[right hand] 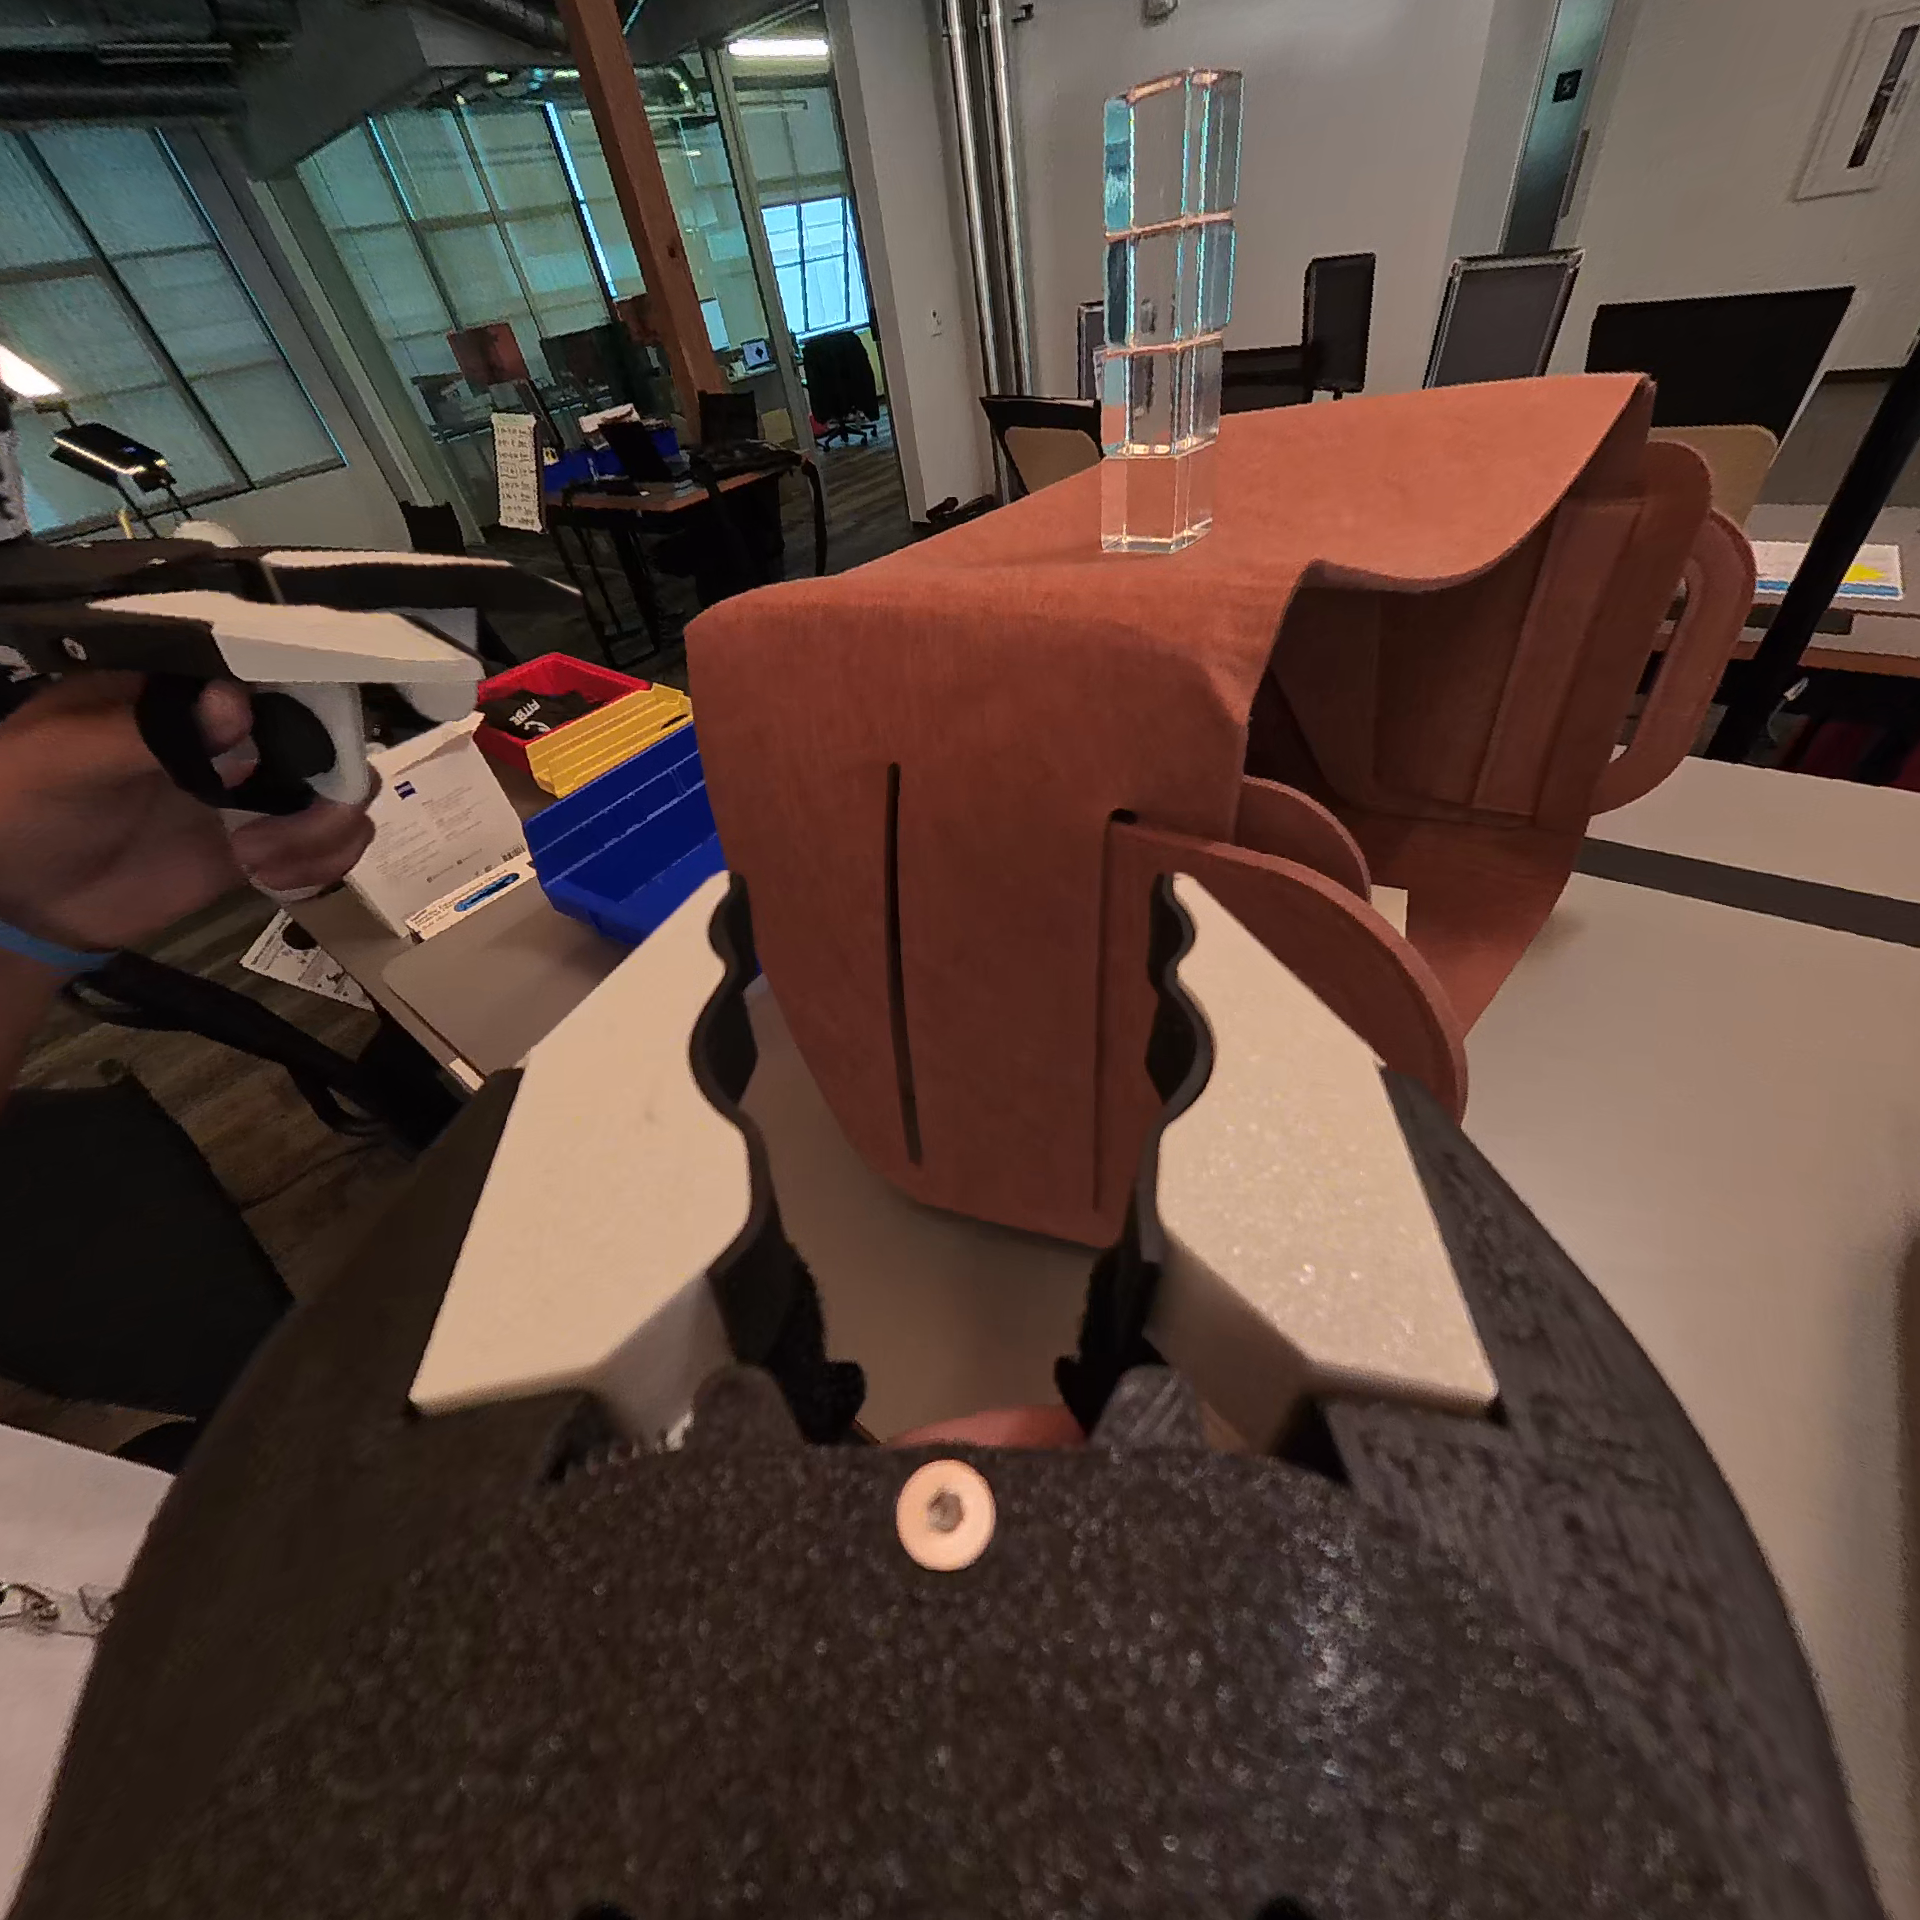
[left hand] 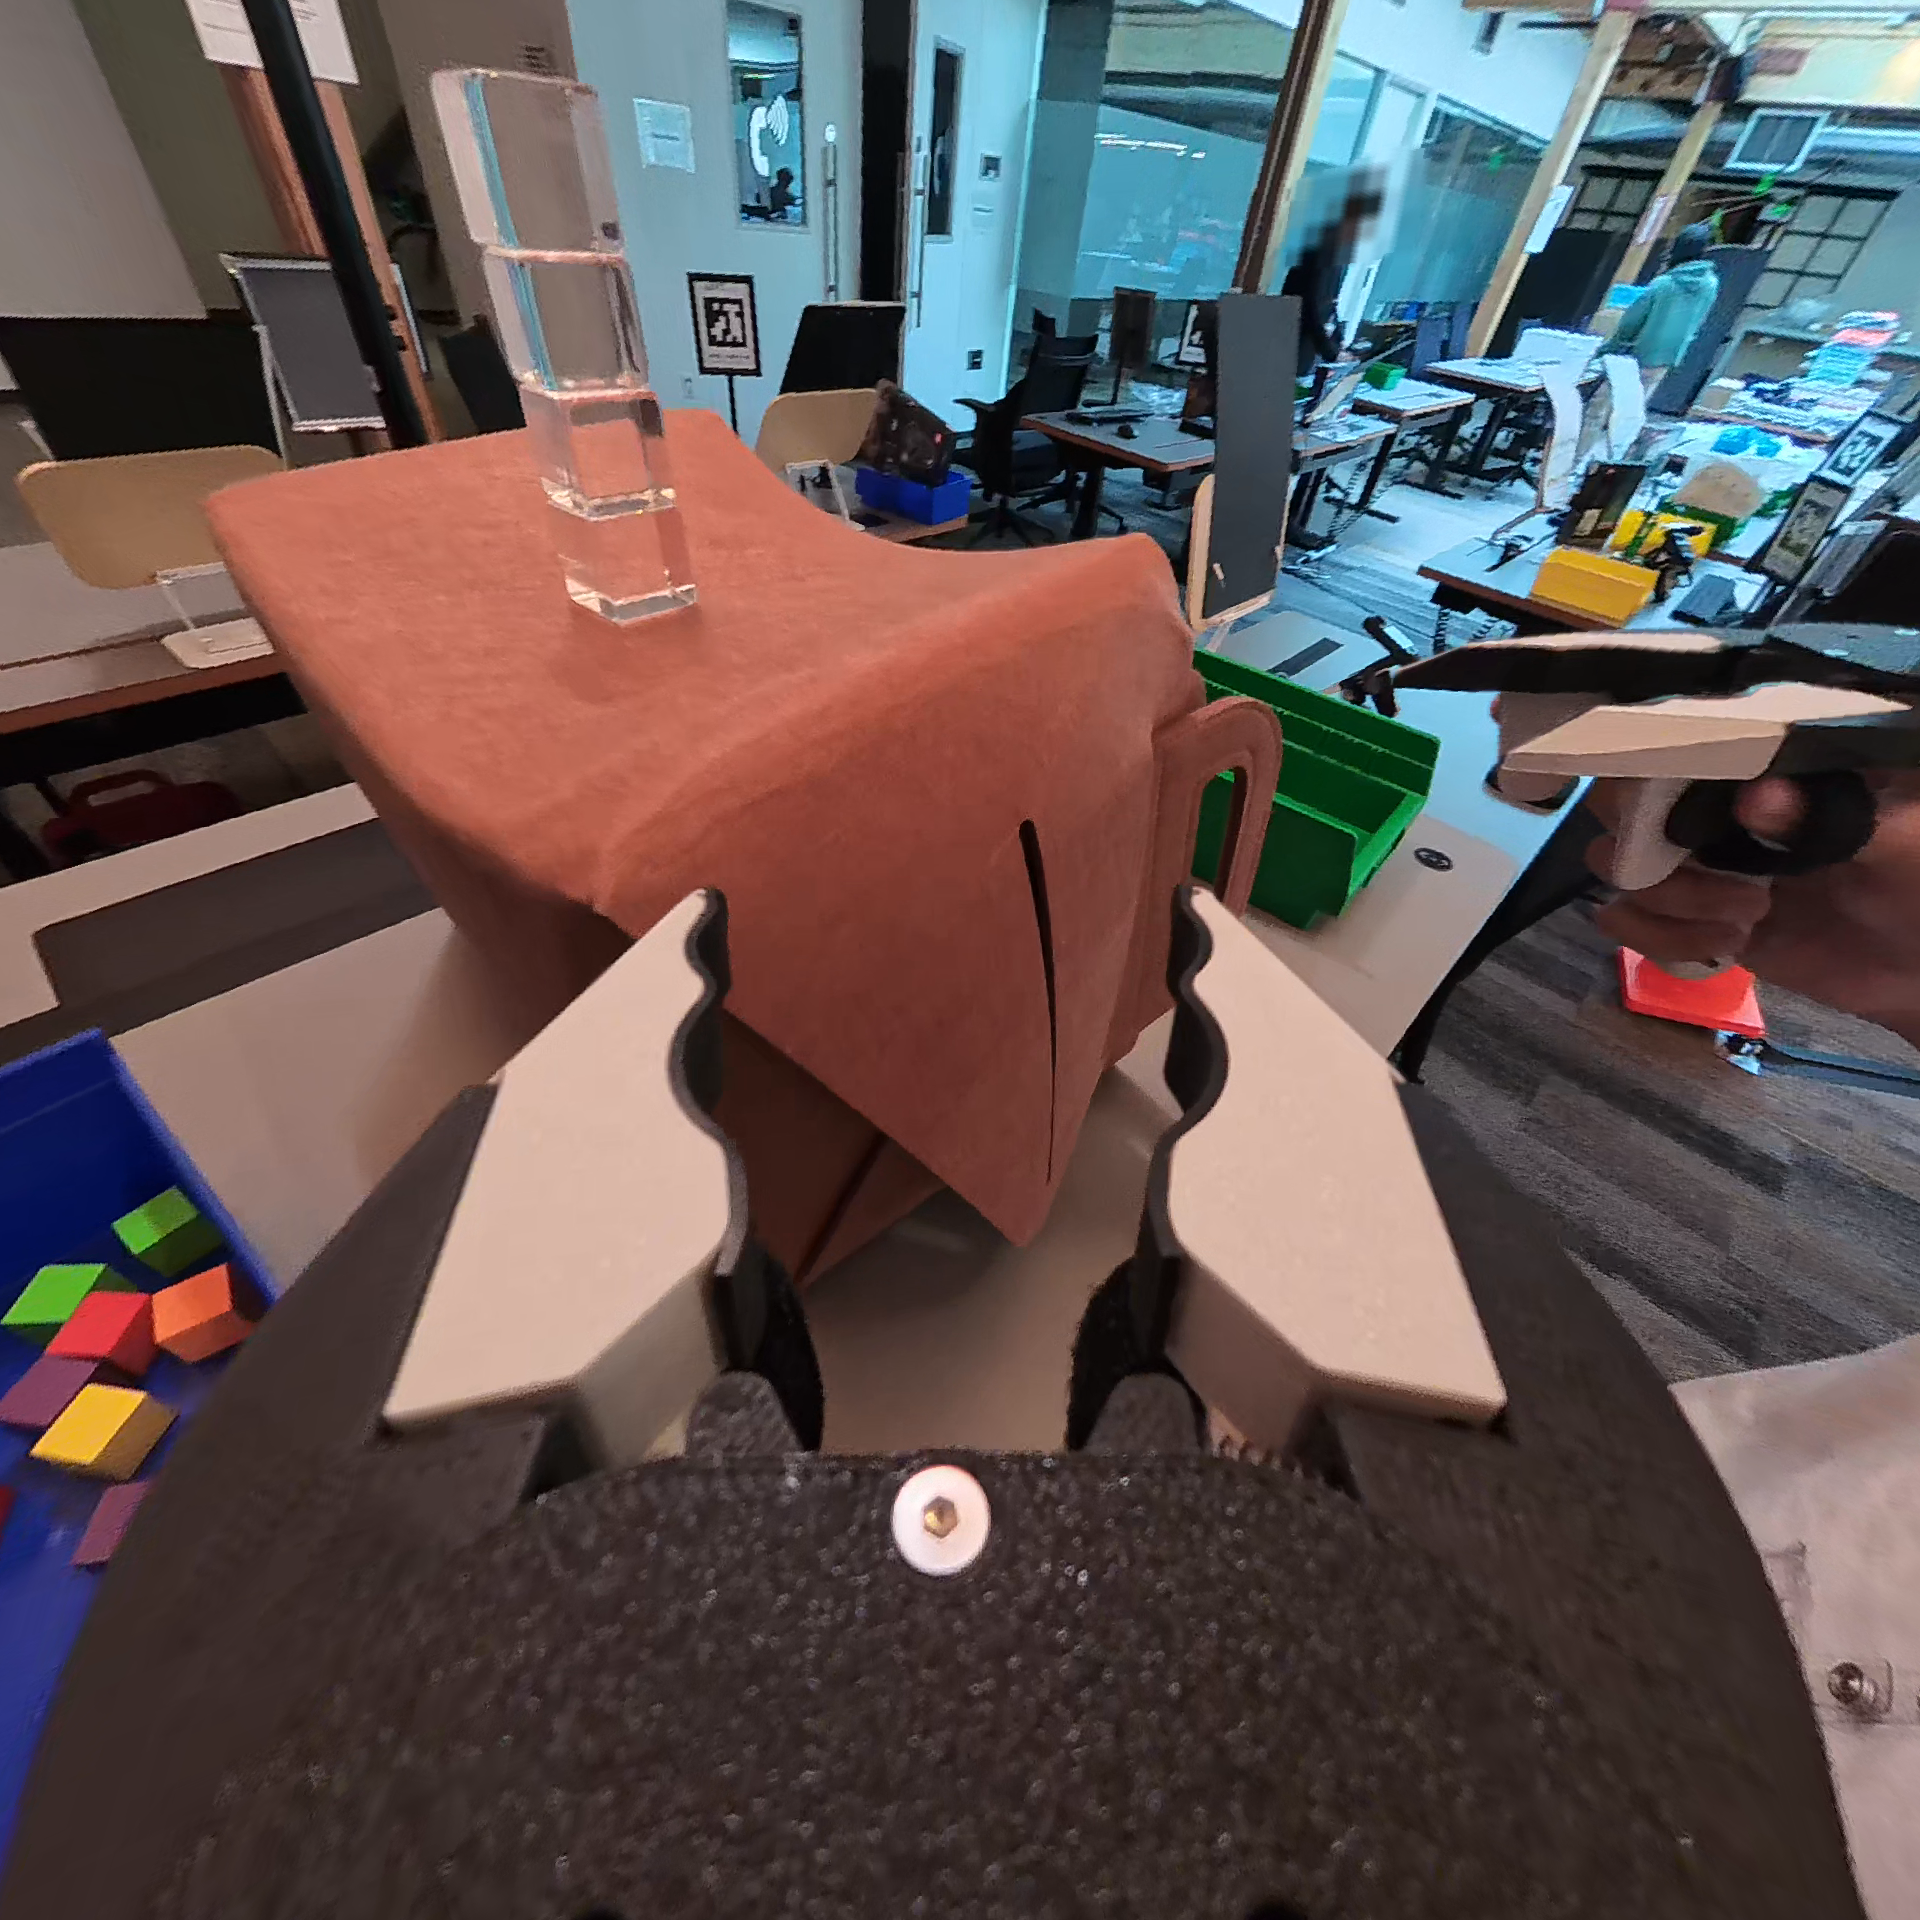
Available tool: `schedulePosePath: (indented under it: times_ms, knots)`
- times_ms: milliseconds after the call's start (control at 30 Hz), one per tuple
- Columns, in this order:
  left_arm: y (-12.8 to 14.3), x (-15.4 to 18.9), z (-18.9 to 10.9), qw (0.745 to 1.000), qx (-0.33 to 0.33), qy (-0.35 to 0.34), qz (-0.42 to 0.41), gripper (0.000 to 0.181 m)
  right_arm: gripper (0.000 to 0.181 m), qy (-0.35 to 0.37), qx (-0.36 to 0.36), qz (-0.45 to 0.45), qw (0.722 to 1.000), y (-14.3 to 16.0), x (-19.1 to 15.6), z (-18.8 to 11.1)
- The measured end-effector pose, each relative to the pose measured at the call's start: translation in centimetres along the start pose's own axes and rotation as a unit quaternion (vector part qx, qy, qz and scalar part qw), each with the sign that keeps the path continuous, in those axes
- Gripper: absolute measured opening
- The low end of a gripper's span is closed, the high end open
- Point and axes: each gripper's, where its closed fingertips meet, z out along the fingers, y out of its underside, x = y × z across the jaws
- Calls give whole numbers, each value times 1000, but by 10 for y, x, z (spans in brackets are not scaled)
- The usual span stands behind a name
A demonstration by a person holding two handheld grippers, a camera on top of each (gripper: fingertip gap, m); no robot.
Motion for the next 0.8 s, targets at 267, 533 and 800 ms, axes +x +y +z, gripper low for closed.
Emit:
schedulePosePath:
  times_ms: [267, 533, 800]
  knots:
    - [-3, 6, -2, 999, -4, 21, 25, 85, 61, -49, 11, -60, 997, -53, 30, 26]
    - [7, 14, -18, 1000, -10, 10, 25, 85, 70, -184, -26, -105, 977, -128, 84, 167]
    - [19, 15, -36, 999, -26, -15, 42, 84, 77, -272, -48, -74, 958, -157, 95, 274]
